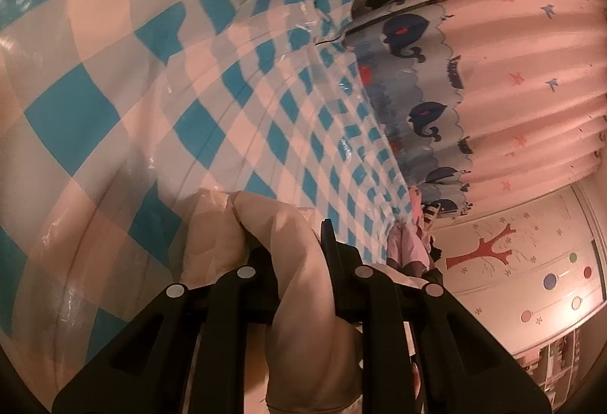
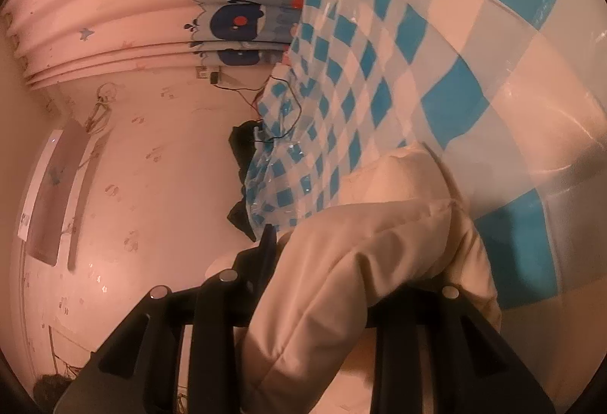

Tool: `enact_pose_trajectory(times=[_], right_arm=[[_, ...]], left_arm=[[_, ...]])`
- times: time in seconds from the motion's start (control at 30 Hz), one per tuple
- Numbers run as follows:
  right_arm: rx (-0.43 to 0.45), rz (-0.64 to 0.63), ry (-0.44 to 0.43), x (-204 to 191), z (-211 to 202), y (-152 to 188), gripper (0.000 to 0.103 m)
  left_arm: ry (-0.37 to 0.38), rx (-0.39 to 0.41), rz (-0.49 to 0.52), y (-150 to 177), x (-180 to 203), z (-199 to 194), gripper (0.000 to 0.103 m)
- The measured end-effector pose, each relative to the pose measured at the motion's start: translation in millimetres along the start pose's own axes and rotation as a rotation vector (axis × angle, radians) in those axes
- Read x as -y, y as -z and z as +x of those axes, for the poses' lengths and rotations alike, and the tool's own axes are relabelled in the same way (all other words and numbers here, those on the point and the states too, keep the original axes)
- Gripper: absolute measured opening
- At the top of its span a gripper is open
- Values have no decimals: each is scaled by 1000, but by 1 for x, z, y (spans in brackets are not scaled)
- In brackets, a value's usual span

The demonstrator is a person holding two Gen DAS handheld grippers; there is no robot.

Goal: Fold large clothes

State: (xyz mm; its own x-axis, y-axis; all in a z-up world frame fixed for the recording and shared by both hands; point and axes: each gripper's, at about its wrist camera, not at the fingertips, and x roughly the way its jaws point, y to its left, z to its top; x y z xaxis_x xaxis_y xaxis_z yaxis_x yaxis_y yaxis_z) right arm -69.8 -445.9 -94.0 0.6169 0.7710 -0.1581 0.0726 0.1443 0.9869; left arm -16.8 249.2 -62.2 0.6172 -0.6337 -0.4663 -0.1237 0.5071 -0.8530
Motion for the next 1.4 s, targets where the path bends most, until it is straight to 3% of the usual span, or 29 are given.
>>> enact_pose_trajectory(times=[0.13,0.3,0.6,0.7,0.9,1.07,1.27,1.4], right_arm=[[-8,11,12,5,5,-4,31],[-25,32,23,10,9,-9,36],[-35,48,25,15,15,-11,45],[-32,38,3,9,14,-10,60],[-14,-15,-19,-12,14,-9,94],[50,-7,-35,-23,0,-15,96],[81,-200,78,-67,-12,-3,96],[28,-369,213,-101,14,13,96]], left_arm=[[-27,-9,-3,-1,-6,9,16],[-57,-31,-12,-3,-9,17,24],[-161,-22,131,7,1,30,40],[-124,-23,106,4,2,23,49],[33,-7,-4,-9,9,2,63],[137,-2,-97,-15,11,-9,77],[108,95,42,-13,55,-42,86],[31,47,236,4,101,-26,87]])
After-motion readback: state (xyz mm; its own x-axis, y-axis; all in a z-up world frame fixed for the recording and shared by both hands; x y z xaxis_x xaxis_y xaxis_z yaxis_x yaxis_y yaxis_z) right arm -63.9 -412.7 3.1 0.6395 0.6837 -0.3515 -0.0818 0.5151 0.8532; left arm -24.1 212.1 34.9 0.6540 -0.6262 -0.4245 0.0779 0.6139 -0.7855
